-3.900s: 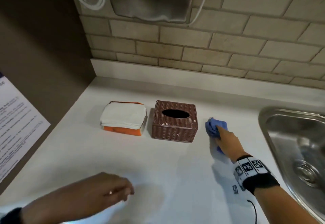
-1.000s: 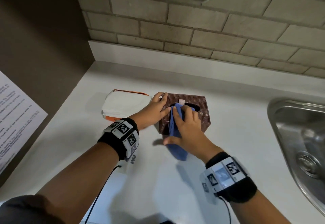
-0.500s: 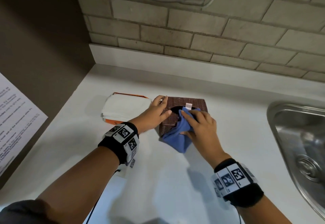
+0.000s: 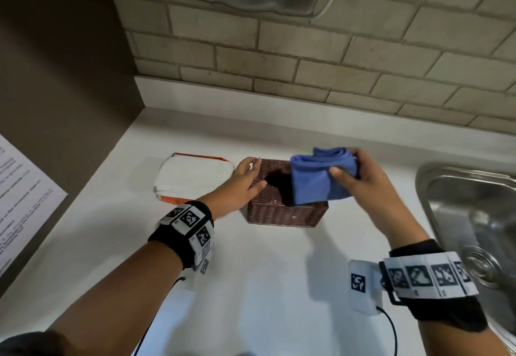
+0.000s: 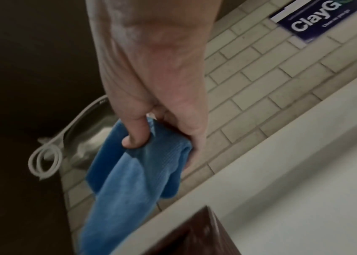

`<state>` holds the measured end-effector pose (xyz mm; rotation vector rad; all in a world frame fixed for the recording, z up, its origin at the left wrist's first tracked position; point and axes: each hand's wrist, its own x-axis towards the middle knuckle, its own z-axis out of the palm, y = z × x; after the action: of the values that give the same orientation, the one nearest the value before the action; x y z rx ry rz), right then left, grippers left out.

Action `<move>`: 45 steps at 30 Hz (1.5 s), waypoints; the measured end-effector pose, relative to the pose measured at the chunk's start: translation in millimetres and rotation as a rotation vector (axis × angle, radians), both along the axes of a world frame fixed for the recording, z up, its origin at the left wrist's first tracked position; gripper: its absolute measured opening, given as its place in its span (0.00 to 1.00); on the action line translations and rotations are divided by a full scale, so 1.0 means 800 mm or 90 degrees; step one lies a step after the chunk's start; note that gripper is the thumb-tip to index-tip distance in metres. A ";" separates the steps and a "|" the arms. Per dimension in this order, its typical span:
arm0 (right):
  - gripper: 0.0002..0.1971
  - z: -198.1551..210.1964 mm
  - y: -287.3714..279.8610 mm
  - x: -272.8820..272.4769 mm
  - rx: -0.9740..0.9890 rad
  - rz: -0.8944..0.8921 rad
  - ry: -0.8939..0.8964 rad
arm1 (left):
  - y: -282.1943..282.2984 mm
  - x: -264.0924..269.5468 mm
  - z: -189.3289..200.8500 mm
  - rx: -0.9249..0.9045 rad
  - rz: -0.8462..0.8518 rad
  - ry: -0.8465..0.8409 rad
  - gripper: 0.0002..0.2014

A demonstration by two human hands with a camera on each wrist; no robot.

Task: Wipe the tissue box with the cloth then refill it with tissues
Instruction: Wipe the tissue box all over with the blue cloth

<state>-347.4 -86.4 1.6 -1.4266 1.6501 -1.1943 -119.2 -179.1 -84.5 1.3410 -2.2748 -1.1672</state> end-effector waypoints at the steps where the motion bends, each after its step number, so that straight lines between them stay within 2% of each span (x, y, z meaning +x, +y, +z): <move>1: 0.11 0.009 0.000 -0.002 -0.026 -0.023 -0.009 | 0.000 0.000 0.000 0.004 -0.001 0.000 0.31; 4: 0.12 0.023 -0.002 0.012 -0.182 -0.084 0.123 | 0.001 0.001 0.000 0.011 -0.008 0.002 0.31; 6: 0.16 0.005 -0.004 0.031 -0.208 -0.049 0.266 | 0.002 0.001 0.001 0.003 -0.006 0.002 0.31; 9: 0.22 -0.050 0.007 0.050 -0.045 0.141 0.490 | 0.001 0.001 0.002 0.010 -0.001 0.008 0.31; 10: 0.25 -0.061 0.013 0.052 -0.003 0.172 0.521 | 0.001 0.002 0.003 0.017 -0.005 0.008 0.31; 14: 0.35 -0.069 0.012 0.056 -0.001 0.103 0.471 | 0.001 0.002 0.003 0.023 -0.004 0.010 0.31; 17: 0.45 -0.081 0.002 0.069 0.049 0.088 0.599 | 0.001 0.001 0.001 0.025 -0.001 0.016 0.31; 21: 0.40 -0.094 -0.002 0.093 0.050 0.101 0.649 | 0.001 0.000 0.000 0.029 0.009 0.031 0.31; 24: 0.38 -0.095 0.003 0.069 0.023 0.142 0.665 | 0.000 0.001 0.000 0.028 0.001 0.022 0.31; 27: 0.40 -0.101 0.013 0.039 0.002 0.122 0.644 | 0.003 -0.001 0.000 0.024 0.000 0.016 0.31; 32: 0.50 -0.102 -0.001 0.076 0.016 0.149 0.685 | 0.005 -0.005 0.000 0.038 0.017 0.036 0.30; 35: 0.42 -0.105 0.003 0.039 -0.025 0.186 0.648 | 0.002 -0.004 0.001 0.031 0.002 0.006 0.30; 38: 0.40 -0.114 0.014 0.005 -0.032 0.127 0.597 | 0.003 -0.008 0.002 0.024 -0.001 -0.012 0.31; 43: 0.31 -0.113 0.009 0.067 -0.062 0.069 0.613 | 0.002 -0.011 -0.004 0.008 0.020 0.001 0.30; 45: 0.30 -0.108 0.008 0.060 -0.058 0.086 0.589 | 0.000 -0.010 -0.006 0.008 0.016 -0.002 0.29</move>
<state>-299.7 -79.9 -85.2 -2.3124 2.0206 -0.5307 -127.1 -179.0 -88.9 1.3733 -2.2504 -1.1744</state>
